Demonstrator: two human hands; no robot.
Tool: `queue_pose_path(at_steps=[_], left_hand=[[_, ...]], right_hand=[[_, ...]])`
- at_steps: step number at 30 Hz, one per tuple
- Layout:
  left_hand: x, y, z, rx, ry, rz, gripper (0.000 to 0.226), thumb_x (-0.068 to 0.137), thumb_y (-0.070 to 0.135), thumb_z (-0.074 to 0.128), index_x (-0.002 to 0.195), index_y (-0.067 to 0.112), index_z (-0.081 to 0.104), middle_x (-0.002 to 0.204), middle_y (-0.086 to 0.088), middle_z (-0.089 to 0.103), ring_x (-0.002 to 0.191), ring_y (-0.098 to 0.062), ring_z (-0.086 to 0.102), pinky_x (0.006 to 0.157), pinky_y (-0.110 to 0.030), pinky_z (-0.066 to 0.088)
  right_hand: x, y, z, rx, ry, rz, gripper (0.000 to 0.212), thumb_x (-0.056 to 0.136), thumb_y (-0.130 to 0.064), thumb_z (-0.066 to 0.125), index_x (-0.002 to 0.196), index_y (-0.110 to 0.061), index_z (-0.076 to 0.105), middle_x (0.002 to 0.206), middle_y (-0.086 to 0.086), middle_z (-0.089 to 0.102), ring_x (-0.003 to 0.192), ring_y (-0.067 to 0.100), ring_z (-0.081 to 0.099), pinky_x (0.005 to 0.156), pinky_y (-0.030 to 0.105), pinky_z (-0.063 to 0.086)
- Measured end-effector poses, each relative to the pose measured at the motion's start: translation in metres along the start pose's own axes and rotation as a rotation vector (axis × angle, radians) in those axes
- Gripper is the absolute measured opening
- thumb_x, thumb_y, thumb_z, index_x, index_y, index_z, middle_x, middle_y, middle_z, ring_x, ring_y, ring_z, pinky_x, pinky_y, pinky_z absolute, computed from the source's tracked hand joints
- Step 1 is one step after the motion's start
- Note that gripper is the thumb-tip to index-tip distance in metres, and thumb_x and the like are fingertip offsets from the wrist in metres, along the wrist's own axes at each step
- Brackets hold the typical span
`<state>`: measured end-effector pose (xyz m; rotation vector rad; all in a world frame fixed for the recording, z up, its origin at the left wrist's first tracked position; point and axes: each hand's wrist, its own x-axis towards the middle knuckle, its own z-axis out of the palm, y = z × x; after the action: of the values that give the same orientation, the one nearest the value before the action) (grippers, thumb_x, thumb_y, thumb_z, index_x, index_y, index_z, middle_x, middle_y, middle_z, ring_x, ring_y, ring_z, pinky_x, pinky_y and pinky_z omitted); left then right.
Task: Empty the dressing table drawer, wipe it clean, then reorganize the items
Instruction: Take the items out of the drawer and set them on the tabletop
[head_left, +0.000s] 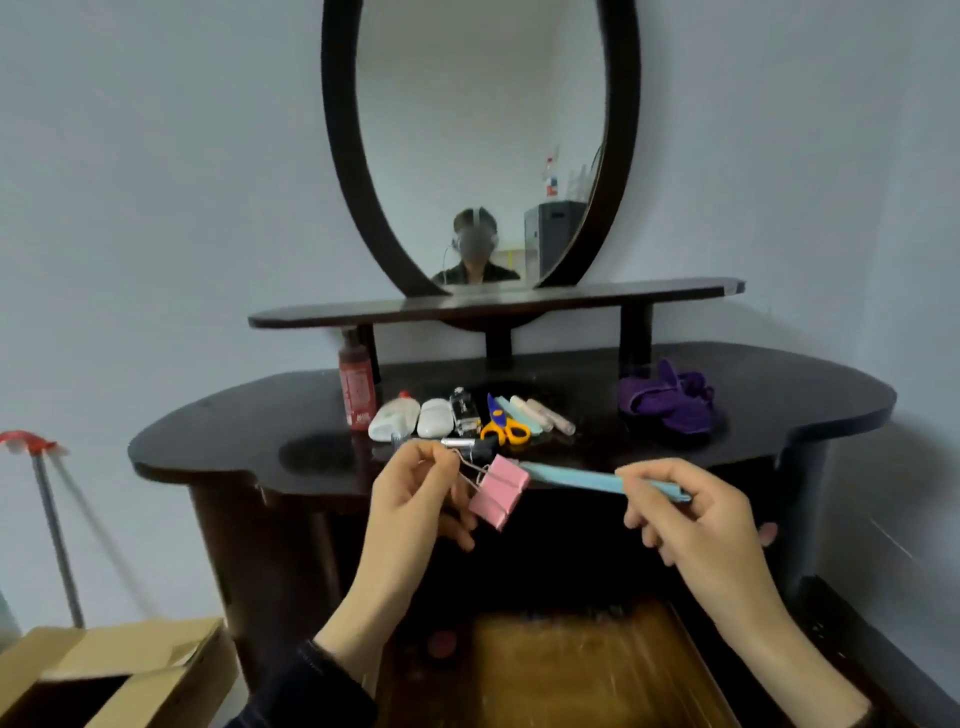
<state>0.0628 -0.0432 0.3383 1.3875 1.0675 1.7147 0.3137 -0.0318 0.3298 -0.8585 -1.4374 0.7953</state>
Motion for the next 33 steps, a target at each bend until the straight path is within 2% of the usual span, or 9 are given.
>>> queue_pose_path(at_steps=[6,11,15,19,24,27,29,31,33], left_hand=[[0.068,-0.003,0.034,0.072,0.036,0.029,0.016,0.106,0.014,0.044,0.092,0.007,0.043,0.072,-0.02,0.062,0.054,-0.038,0.062,0.042,-0.032,0.047],[0.089,-0.013,0.038,0.176,0.065,0.127,0.011,0.105,0.013,0.046,0.094,0.011,0.049,0.074,-0.022,0.064,0.058,-0.038,0.066,0.042,-0.036,0.051],[0.095,-0.015,0.035,0.12,0.067,0.065,0.011,0.104,0.011,0.047,0.095,0.004,0.048,0.078,-0.024,0.064,0.057,-0.038,0.068,0.045,-0.037,0.054],[0.095,-0.015,0.032,0.07,0.016,0.025,0.012,0.104,0.013,0.049,0.096,0.004,0.049,0.078,-0.021,0.068,0.063,-0.043,0.07,0.047,-0.036,0.056],[0.097,-0.017,0.03,0.025,-0.005,-0.017,0.014,0.103,0.017,0.052,0.098,0.004,0.051,0.079,-0.017,0.071,0.066,-0.042,0.071,0.05,-0.036,0.057],[0.098,-0.019,0.027,-0.005,-0.023,-0.033,0.016,0.103,0.02,0.054,0.099,0.005,0.052,0.084,-0.021,0.071,0.069,-0.044,0.072,0.053,-0.036,0.058],[0.099,-0.019,0.026,-0.034,-0.037,-0.042,0.018,0.101,0.022,0.057,0.099,0.005,0.052,0.084,-0.02,0.072,0.071,-0.043,0.072,0.055,-0.036,0.058],[0.099,-0.018,0.026,-0.06,-0.068,-0.046,0.019,0.1,0.023,0.059,0.097,0.005,0.054,0.086,-0.02,0.072,0.073,-0.043,0.073,0.056,-0.035,0.058],[0.099,-0.017,0.025,-0.071,-0.115,-0.047,0.018,0.099,0.024,0.061,0.093,0.008,0.057,0.088,-0.021,0.073,0.077,-0.043,0.073,0.058,-0.035,0.059]], right_hand=[[0.058,0.022,0.008,0.152,0.222,0.107,0.015,0.098,-0.015,0.062,0.102,-0.021,0.075,0.079,0.007,0.075,0.054,0.011,0.057,0.041,0.023,0.042],[0.126,0.043,0.016,-0.183,0.312,0.107,0.016,0.101,-0.026,0.057,0.108,-0.024,0.071,0.077,-0.006,0.074,0.051,0.009,0.062,0.049,0.03,0.05],[0.17,0.044,0.026,-0.781,0.112,0.11,0.02,0.101,-0.032,0.052,0.113,-0.027,0.067,0.091,-0.013,0.066,0.072,0.009,0.062,0.059,0.03,0.049],[0.179,0.053,0.035,-0.947,-0.107,0.103,0.027,0.099,-0.034,0.048,0.094,-0.024,0.073,0.081,-0.006,0.07,0.072,0.013,0.066,0.063,0.035,0.053],[0.182,0.06,0.027,-0.743,-0.216,0.134,0.028,0.101,-0.026,0.048,0.105,-0.033,0.075,0.105,-0.018,0.068,0.097,0.006,0.065,0.084,0.033,0.055],[0.183,0.06,0.026,-0.558,-0.206,0.157,0.028,0.1,-0.016,0.051,0.103,-0.028,0.076,0.106,-0.014,0.072,0.103,0.006,0.064,0.092,0.032,0.052],[0.18,0.057,0.025,-0.351,-0.093,0.194,0.023,0.096,-0.013,0.056,0.098,-0.026,0.075,0.097,-0.007,0.075,0.094,0.008,0.065,0.084,0.027,0.054],[0.174,0.051,0.023,-0.162,-0.004,0.215,0.016,0.094,-0.016,0.062,0.099,-0.024,0.075,0.092,-0.003,0.076,0.078,0.008,0.065,0.062,0.018,0.05],[0.165,0.043,0.023,0.024,-0.049,0.226,0.013,0.094,-0.023,0.066,0.103,-0.023,0.076,0.092,0.002,0.076,0.066,0.01,0.062,0.052,0.021,0.045]])
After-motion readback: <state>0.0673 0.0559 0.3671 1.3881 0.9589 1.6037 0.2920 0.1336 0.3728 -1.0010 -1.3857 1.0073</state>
